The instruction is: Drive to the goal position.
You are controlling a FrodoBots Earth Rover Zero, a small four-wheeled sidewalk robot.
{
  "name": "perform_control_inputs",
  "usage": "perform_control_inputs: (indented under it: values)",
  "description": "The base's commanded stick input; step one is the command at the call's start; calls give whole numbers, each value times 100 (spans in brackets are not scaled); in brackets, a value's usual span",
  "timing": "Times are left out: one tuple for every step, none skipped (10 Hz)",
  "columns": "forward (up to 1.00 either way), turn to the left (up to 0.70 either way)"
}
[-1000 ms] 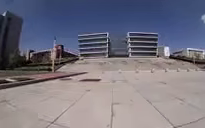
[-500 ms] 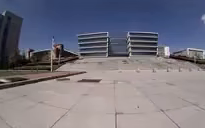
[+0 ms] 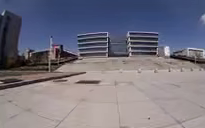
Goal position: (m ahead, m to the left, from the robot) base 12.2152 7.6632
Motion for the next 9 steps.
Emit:
perform_control_inputs:
  values:
    - [70, 1]
    - [70, 1]
    - [70, 1]
    - [70, 1]
    - [70, 1]
    - [70, 1]
    - [70, 1]
    - [70, 1]
    - [70, 1]
